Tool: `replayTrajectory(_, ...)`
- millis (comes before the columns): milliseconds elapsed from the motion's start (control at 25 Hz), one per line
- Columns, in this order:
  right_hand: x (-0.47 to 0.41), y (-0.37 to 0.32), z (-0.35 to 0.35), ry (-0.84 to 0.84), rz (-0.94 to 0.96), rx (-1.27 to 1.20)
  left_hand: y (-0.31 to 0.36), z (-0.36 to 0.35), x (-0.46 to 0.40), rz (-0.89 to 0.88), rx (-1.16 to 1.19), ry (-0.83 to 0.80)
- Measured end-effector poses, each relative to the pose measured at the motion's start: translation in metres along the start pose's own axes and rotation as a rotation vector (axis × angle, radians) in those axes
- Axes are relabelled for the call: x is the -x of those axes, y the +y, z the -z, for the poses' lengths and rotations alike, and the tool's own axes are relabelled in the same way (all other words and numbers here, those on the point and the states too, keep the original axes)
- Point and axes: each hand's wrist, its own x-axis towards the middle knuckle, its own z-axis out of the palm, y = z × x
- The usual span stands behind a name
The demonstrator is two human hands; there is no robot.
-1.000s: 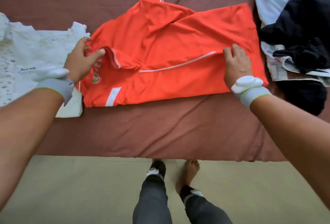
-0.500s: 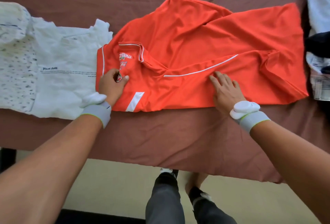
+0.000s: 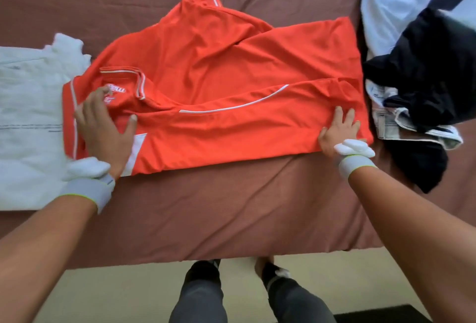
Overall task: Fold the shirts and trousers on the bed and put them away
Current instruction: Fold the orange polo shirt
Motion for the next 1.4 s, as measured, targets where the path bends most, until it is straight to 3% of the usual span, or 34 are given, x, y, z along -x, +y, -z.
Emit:
replayTrajectory(80,-0.008,0.014,0.001,0.026,-0.022,-0.012,0.037,-0.024,0.013,-0.262,-0.039,-0.077)
replayTrajectory(160,-0.014,0.023,0.001,0.031,0.044,-0.02,0.086,-0.055,0.03,-0.446,0.085,-0.24)
replayTrajectory(240,-0.015,0.032,0.002,0.025,0.15,-0.013,0.143,-0.089,0.05,-0.561,0.164,-0.434)
replayTrajectory(360,-0.019,0.067,0.001,0.095,0.443,0.216,0.222,-0.141,0.079,-0.634,0.01,-0.625)
replayTrajectory(440,-0.024,0.093,-0.002,0.09,0.61,0.318,0.248,-0.159,0.089,-0.584,-0.088,-0.593)
replayTrajectory(520,-0.031,0.11,-0.007,0.16,0.695,0.342,0.256,-0.168,0.091,-0.574,-0.074,-0.428)
replayTrajectory(600,-0.035,0.115,-0.009,0.274,0.779,0.391,0.247,-0.17,0.091,-0.631,-0.022,-0.273)
replayTrajectory(680,-0.043,0.114,-0.005,0.365,0.845,0.365,0.241,-0.173,0.088,-0.697,0.02,-0.251)
replayTrajectory(760,-0.035,0.118,0.001,0.31,0.856,0.417,0.241,-0.172,0.091,-0.817,0.039,-0.339)
replayTrajectory(840,-0.015,0.128,0.004,0.053,0.79,0.609,0.245,-0.17,0.102,-0.912,0.03,-0.411)
replayTrajectory(880,-0.006,0.136,0.003,-0.048,0.762,0.666,0.248,-0.165,0.112,-0.898,0.012,-0.44)
replayTrajectory(960,0.009,0.148,0.001,-0.082,0.722,0.699,0.244,-0.153,0.133,-0.753,0.014,-0.479)
replayTrajectory(1080,0.024,0.129,-0.011,0.189,0.885,0.436,0.195,-0.105,0.145,-0.488,-0.061,-0.432)
replayTrajectory(1200,0.069,0.054,-0.024,0.136,1.077,0.315,0.104,-0.034,0.139,-0.121,-0.142,-0.251)
replayTrajectory(1320,0.124,-0.023,-0.035,-0.016,1.117,0.281,0.028,0.009,0.124,0.191,-0.132,-0.042)
replayTrajectory(1400,0.156,-0.079,-0.051,0.012,1.145,0.257,-0.018,0.03,0.103,0.397,-0.012,-0.038)
